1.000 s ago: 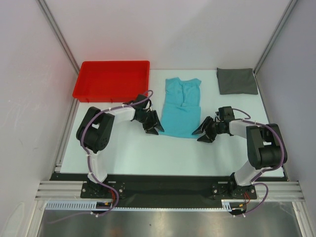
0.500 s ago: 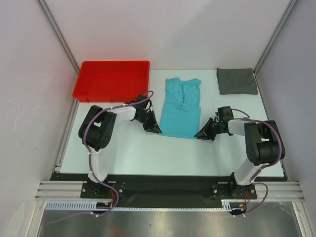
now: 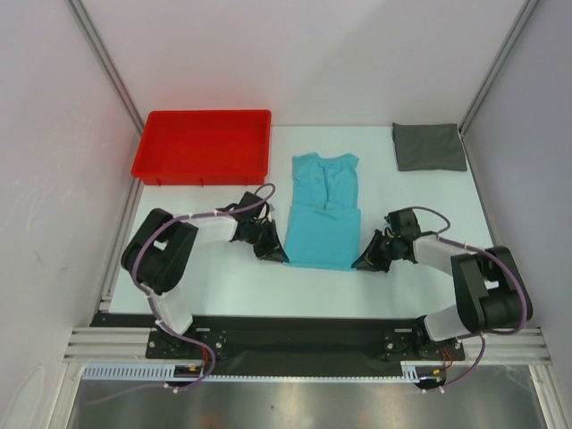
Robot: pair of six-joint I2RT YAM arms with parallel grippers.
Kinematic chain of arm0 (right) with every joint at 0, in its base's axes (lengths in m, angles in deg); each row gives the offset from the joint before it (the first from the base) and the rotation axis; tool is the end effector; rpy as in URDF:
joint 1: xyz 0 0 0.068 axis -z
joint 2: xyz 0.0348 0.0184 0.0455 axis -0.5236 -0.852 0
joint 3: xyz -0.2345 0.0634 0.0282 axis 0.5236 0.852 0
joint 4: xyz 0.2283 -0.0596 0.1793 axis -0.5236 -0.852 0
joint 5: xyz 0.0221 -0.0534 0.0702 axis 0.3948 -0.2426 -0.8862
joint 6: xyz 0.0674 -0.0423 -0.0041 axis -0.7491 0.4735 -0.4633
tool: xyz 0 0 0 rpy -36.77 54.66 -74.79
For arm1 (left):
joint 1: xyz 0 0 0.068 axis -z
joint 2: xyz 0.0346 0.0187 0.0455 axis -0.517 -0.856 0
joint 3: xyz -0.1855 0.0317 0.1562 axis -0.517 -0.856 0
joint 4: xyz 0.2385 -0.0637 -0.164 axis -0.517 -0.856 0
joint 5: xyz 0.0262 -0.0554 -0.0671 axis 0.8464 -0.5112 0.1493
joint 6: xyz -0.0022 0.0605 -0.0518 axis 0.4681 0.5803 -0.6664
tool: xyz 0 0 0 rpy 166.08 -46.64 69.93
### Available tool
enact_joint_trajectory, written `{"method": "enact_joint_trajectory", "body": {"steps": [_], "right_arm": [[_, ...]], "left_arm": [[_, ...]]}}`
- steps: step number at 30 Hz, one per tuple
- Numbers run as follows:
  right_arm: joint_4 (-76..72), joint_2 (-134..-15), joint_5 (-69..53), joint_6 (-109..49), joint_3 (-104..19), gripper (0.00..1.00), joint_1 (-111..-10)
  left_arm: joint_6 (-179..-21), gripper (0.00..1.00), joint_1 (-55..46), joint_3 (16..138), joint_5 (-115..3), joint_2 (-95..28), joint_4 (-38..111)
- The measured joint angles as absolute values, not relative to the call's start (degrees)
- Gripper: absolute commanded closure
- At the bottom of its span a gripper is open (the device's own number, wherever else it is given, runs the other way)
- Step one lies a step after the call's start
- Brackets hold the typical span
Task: Fold and stack the t-shirts
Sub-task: Fold the tshirt
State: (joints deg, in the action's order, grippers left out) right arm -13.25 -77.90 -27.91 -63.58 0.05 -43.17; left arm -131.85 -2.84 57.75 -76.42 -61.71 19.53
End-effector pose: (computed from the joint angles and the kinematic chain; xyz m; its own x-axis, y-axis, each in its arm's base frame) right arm 0.2692 0.0873 0.0430 -0.9141 0.3986 -0.0743 0.2781 0.7497 0.6005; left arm 0.2965 -0.1971 0.0395 -0.9890 -0.1476 0.0014 -0.1189 0.7907 -0.6005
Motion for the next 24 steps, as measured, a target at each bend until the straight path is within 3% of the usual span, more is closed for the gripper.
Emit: {"method": "enact_joint_trajectory", "body": {"steps": [12, 24], "right_arm": [[-24.3, -57.4, -24.0, -65.9, 11.1, 1.00, -50.5], [-31.9, -52.4, -23.9, -66.8, 9.6, 1.00, -51.9]], "left_arm": [[-138.1, 1.00, 7.0, 42.1, -74.3, -47.9, 21.7], [-141.9, 1.00, 10.6, 38.8, -70.3, -39.8, 16.0]]}}
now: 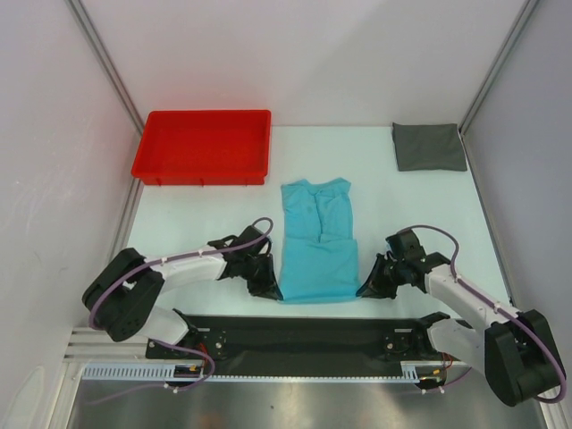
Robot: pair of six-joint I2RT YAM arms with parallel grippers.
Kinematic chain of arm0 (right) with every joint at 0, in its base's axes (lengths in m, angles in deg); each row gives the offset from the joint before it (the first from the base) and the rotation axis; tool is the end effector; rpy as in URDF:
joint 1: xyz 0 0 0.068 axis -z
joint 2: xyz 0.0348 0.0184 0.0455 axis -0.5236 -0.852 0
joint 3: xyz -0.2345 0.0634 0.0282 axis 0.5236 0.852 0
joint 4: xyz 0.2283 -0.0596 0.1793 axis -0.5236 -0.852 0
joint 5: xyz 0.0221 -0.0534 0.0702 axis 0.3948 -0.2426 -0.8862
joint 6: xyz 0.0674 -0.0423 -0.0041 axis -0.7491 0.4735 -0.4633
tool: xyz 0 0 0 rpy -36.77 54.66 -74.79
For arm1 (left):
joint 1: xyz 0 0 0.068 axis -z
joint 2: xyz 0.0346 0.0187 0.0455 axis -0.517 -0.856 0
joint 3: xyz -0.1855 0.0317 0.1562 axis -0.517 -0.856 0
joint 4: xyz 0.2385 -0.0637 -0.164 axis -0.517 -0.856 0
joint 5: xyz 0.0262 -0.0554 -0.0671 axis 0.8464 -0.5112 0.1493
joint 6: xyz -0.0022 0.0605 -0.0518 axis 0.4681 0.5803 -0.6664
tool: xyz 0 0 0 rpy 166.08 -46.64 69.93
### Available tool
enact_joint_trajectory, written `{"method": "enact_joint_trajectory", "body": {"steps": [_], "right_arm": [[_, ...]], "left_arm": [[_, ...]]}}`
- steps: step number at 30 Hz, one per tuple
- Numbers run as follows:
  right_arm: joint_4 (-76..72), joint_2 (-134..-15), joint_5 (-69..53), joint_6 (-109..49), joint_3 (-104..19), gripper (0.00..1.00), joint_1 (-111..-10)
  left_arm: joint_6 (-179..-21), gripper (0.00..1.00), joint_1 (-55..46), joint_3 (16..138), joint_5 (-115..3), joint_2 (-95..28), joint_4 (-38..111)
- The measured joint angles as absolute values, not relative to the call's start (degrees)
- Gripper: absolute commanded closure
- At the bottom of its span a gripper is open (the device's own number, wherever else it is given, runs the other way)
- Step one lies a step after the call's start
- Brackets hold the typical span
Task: Fold and stack the t-shirts
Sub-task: Fold the tshirt
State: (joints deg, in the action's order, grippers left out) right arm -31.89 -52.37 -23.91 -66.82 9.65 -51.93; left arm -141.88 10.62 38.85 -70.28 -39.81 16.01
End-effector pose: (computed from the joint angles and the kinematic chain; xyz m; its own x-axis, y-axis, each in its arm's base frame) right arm 0.1963 0.1017 0.0746 -0.9452 0.3236 -0.0427 0.2509 0.8041 0.5390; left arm 0.1873 -0.2026 0.0519 -0.9939 -0.1024 0.0416 -0.1088 0.8394 -0.5325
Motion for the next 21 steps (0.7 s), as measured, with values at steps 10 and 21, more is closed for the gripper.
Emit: {"method": "enact_joint_trajectory", "body": {"steps": [10, 21], "right_arm": [[-34.8, -64.9, -22.7, -60.7, -6.6, 1.00, -46.6], [-35.5, -87.7, -23.4, -54.2, -29.9, 1.00, -42.1]], "left_arm": [[-138.7, 1.00, 3.7, 54.0, -68.1, -44.4, 8.2], [-132.5, 1.00, -4.3, 75.8, -68.2, -60.4, 2.7]]}}
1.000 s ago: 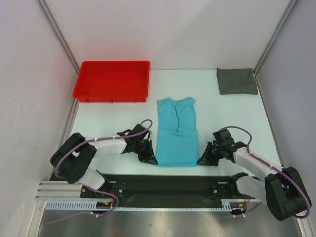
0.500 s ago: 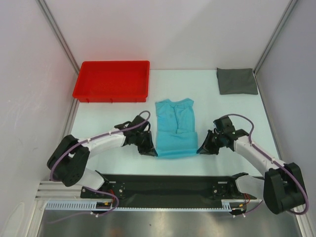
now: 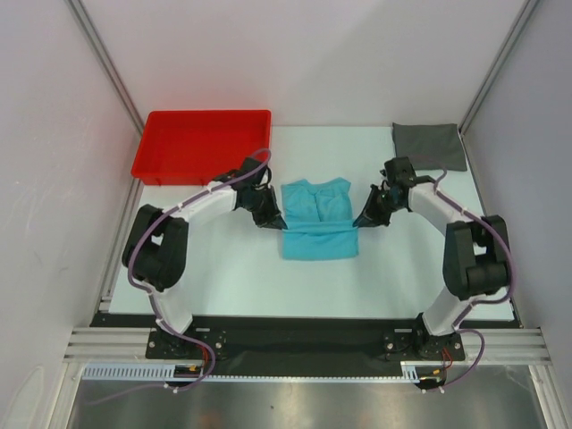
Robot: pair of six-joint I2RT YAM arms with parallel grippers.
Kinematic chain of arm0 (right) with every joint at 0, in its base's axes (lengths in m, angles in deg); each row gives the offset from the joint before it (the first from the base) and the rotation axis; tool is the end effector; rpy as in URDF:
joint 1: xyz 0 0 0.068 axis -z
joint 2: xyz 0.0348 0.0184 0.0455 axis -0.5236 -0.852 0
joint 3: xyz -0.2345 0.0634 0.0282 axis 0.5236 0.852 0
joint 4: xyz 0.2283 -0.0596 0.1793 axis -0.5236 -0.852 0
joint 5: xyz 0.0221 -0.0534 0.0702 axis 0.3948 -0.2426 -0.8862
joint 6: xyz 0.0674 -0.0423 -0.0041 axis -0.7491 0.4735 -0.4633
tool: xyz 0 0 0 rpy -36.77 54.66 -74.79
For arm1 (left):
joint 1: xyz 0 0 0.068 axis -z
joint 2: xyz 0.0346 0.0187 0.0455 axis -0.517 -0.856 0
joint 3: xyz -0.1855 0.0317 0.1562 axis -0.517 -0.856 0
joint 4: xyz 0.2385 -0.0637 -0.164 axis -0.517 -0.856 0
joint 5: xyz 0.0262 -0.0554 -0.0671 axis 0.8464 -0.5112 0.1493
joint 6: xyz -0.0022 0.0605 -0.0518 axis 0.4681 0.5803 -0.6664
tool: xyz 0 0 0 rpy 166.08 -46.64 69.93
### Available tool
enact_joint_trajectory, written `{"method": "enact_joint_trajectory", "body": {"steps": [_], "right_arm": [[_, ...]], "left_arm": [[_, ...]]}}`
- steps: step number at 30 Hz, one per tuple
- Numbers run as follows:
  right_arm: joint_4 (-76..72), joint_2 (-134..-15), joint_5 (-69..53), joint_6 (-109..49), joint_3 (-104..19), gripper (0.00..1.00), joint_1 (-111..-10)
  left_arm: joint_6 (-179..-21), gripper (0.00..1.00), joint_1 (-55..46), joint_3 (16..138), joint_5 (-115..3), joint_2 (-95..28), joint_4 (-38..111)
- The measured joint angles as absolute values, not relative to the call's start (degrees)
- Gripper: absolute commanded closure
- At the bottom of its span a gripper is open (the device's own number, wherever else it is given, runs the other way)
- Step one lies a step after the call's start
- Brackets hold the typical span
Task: Fold and stack the t-shirts
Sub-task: Fold the tshirt
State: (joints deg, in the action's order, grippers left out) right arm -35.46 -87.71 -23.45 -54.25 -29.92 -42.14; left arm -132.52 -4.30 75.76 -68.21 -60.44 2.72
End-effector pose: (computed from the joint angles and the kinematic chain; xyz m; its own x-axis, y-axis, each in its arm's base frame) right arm 0.3564 0.0935 0.1270 -0.9359 0.3072 -0.1724 0.1803 0.8381 0.5148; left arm 0.3490 -0.2036 0.1239 -0.9656 -0.2372 -0.1063 -0.1450 0.8310 -0.5370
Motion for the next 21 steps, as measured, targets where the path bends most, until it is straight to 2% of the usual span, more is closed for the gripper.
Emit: {"method": "enact_joint_trajectory", "body": {"steps": [10, 21], "right_arm": [[-37.7, -101.6, -25.0, -52.9, -48.9, 1.00, -40.6], [-39.7, -111.3, -27.4, -52.8, -62.8, 1.00, -39.7]], "left_arm": [[-130.1, 0.99, -8.8, 90.4, -68.6, -69.6, -0.6], [-130.1, 1.00, -12.0, 100.0, -69.7, -77.5, -1.7]]}}
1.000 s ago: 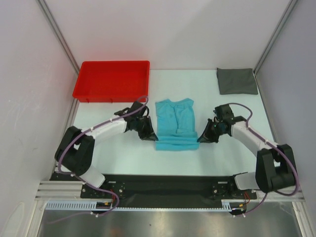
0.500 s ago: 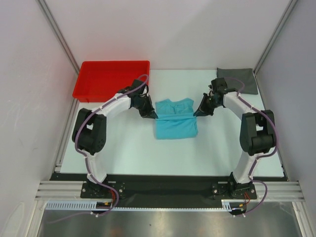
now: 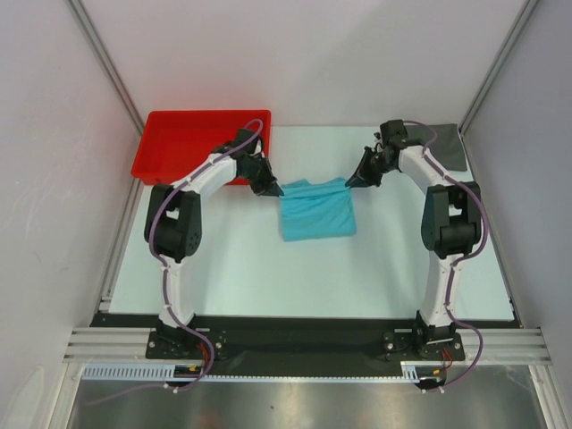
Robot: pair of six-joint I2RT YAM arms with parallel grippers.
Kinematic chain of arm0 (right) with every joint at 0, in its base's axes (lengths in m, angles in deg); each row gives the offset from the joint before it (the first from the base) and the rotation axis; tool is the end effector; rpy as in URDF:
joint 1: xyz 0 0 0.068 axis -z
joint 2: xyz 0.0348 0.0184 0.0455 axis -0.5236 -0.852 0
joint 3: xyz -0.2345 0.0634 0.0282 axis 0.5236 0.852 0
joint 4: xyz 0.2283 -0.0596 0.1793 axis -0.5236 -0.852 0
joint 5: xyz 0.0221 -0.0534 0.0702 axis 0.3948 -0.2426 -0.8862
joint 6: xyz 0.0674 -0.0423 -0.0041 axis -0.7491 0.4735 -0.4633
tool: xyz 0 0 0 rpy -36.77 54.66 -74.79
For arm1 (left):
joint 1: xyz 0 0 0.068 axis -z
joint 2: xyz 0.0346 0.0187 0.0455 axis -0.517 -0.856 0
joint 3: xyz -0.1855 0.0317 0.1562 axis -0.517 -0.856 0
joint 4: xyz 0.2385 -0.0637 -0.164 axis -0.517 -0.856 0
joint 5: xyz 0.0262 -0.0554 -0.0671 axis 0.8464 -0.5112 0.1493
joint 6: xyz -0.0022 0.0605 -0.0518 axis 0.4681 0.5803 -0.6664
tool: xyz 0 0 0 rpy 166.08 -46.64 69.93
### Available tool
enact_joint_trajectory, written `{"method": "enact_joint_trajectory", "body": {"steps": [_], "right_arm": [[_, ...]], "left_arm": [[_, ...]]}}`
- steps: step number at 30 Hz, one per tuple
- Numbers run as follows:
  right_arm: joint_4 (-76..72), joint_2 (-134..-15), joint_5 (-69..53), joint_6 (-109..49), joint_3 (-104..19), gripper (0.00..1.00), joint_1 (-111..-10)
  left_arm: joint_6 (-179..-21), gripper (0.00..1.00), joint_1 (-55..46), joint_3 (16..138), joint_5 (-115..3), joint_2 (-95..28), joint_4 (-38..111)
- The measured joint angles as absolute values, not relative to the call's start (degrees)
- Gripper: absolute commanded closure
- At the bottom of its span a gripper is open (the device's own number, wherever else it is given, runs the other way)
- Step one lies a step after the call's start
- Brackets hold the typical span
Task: Fold and stack the t-shirts
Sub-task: Fold the tshirt
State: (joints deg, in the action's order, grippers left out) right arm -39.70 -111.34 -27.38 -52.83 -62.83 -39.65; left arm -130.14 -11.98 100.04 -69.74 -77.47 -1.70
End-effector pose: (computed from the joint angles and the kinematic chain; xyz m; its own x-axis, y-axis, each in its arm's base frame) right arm 0.4722 0.0982 0.1521 -0.9202 0.3135 -0.2342 0.1252 0.8029 0.5828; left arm 0.4486 -0.1831 0.1382 -0.9337 -0.3241 -0.1523 -0.1845 0.7999 -0.5711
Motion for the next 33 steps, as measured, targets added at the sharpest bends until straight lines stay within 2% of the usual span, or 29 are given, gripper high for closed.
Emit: {"method": "enact_joint_trajectory", "body": {"steps": [20, 33], "right_arm": [[-40.7, -120.3, -29.5, -53.3, -74.2, 1.00, -38.8], [-40.3, -122.6, -30.2, -54.4, -75.8, 1.00, -37.0]], "left_arm": [[-130.4, 1.00, -13.9, 112.0, -71.4, -85.9, -3.0], [-131.0, 1.00, -13.9, 120.3, -72.3, -91.7, -2.6]]}}
